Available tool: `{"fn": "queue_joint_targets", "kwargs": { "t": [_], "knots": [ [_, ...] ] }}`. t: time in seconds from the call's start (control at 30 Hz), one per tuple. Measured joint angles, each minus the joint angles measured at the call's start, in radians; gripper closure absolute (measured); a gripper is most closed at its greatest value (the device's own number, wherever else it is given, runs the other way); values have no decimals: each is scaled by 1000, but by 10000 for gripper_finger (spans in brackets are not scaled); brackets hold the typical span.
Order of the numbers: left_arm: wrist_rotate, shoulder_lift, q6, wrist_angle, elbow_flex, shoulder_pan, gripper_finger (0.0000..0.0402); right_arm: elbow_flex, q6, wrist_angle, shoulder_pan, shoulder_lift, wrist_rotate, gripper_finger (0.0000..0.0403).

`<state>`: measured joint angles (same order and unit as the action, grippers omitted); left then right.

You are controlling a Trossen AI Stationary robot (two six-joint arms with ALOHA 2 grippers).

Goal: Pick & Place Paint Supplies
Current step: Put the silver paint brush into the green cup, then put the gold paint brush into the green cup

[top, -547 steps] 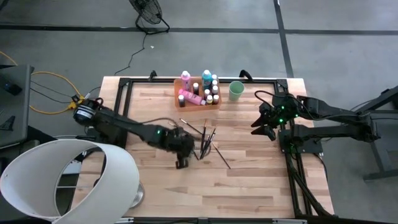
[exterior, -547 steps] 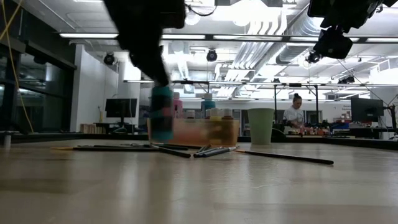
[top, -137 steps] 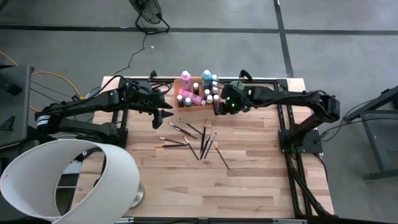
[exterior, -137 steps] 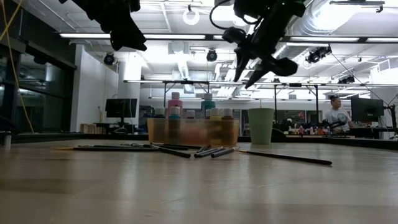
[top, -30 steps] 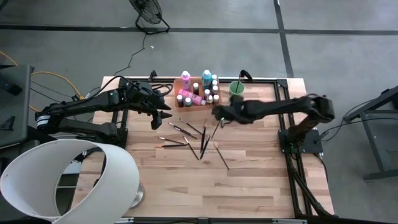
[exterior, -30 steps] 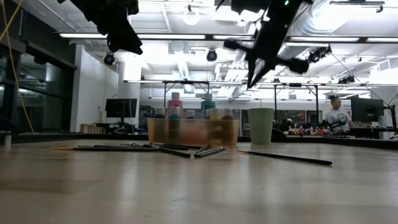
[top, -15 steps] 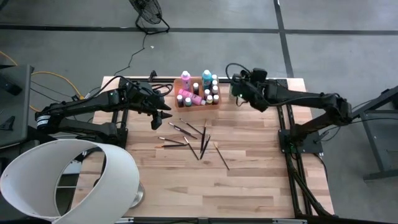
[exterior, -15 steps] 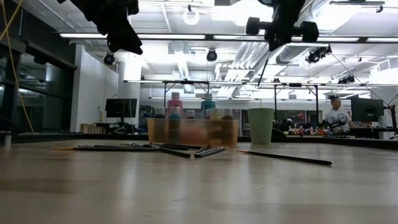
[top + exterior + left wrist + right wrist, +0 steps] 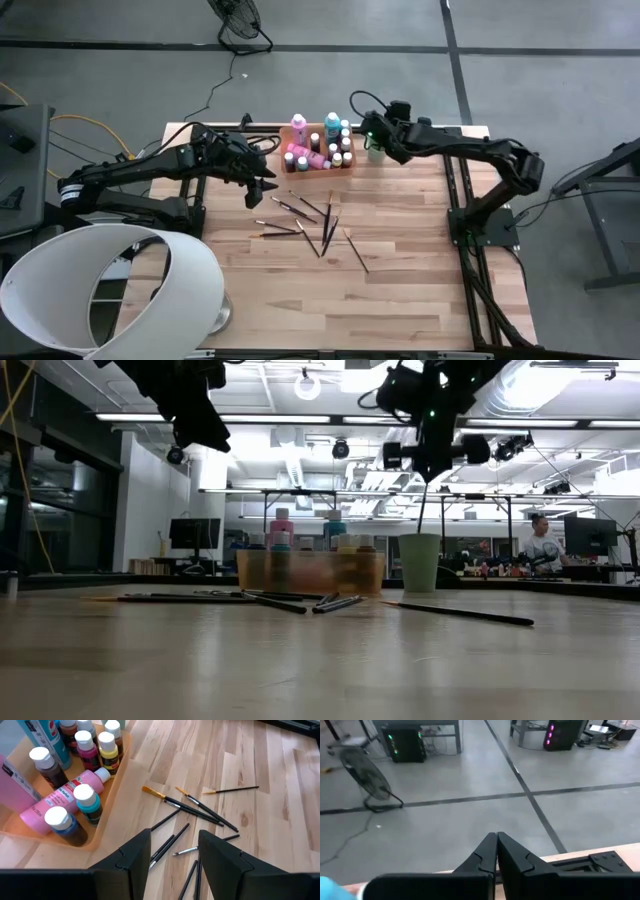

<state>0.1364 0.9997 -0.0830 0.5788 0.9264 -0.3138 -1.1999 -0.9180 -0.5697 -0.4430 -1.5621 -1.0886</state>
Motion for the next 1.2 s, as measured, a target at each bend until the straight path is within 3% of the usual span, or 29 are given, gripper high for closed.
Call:
{"fn": "queue_joint_targets", "kwargs": {
  "t": [0.6, 0.93, 1.03, 1.2],
  "knots": [
    [3, -83, -7, -1, 0, 0, 240, 0, 85, 14, -18, -49, 40, 394],
    [36, -139, 0, -1, 0, 0, 240, 0, 216, 30, -11, -40, 68, 322],
    [62, -156, 0, 2, 0, 0, 240, 0, 216, 31, -3, -18, 166, 288],
    [83, -199, 0, 18, -12, 0, 240, 0, 203, 22, 17, 30, 527, 249]
  ]
}}
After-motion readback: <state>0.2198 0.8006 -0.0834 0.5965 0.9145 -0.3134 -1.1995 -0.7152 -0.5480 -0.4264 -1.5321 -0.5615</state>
